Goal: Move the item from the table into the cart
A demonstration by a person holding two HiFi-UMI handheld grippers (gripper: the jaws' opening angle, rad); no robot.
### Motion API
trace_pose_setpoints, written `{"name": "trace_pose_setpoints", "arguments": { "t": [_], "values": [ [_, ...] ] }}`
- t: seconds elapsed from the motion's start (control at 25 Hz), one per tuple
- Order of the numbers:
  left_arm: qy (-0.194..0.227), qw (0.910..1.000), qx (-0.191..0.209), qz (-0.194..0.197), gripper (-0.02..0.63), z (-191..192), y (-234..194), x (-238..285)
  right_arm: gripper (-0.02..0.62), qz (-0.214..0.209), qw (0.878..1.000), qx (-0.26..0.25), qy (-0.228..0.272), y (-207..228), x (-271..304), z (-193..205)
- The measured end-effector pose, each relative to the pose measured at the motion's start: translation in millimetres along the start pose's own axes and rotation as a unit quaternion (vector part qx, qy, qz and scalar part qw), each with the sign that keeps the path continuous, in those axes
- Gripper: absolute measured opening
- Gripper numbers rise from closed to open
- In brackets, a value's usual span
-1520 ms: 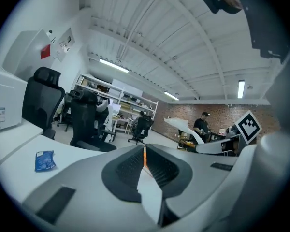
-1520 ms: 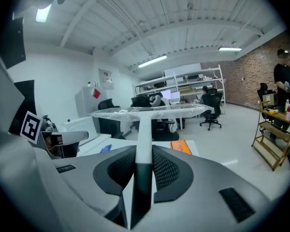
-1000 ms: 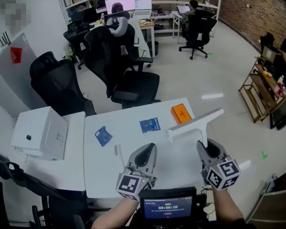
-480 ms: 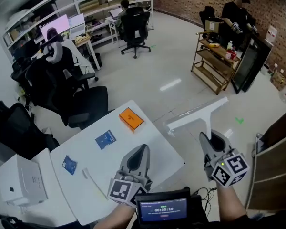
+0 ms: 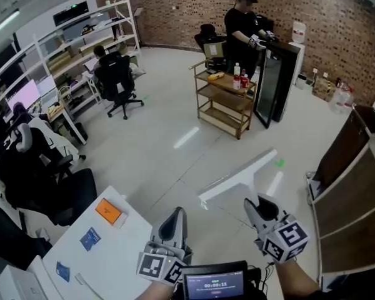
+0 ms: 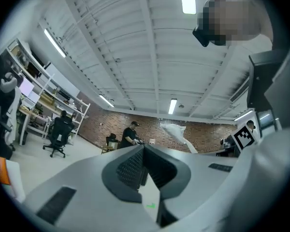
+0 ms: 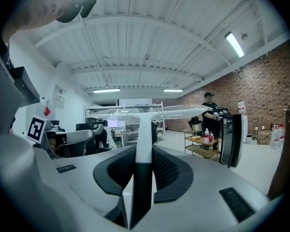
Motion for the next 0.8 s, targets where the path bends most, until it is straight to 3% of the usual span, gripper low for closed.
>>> {"name": "trace_pose_setpoints", "arguments": {
  "t": [0.2, 0.4, 0.6, 0.8],
  "values": [
    [-0.025, 0.9979, -0.009, 0.060, 0.000, 48.7, 70.9, 118.6, 0.064, 0.050, 0.999, 0.003, 0.022, 131.4, -7.3, -31.2],
    [-0.027, 0.9921, -0.042, 0.115, 0.000, 104.9, 101.2, 223.5, 0.064, 0.111, 0.993, -0.016, 0.035, 239.4, 3.1, -44.0],
    [-0.027, 0.9821, -0.062, 0.176, 0.000, 127.5, 118.8, 303.0, 0.064, 0.170, 0.984, -0.037, 0.039, 307.1, 10.7, -64.9],
    [-0.072, 0.9674, -0.089, 0.226, 0.000, 171.1, 164.7, 382.7, 0.064, 0.209, 0.976, -0.052, 0.041, 389.3, 3.1, -91.9]
  ]
}}
Point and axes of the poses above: the fingertips, and each gripper's own axes: x forward along the fingers, y to its right, z out of its underside, the point moved 2 cm from there along -x, backward along the fingers, and after that the axes turned 15 degrees about y, right-handed, at the moved point
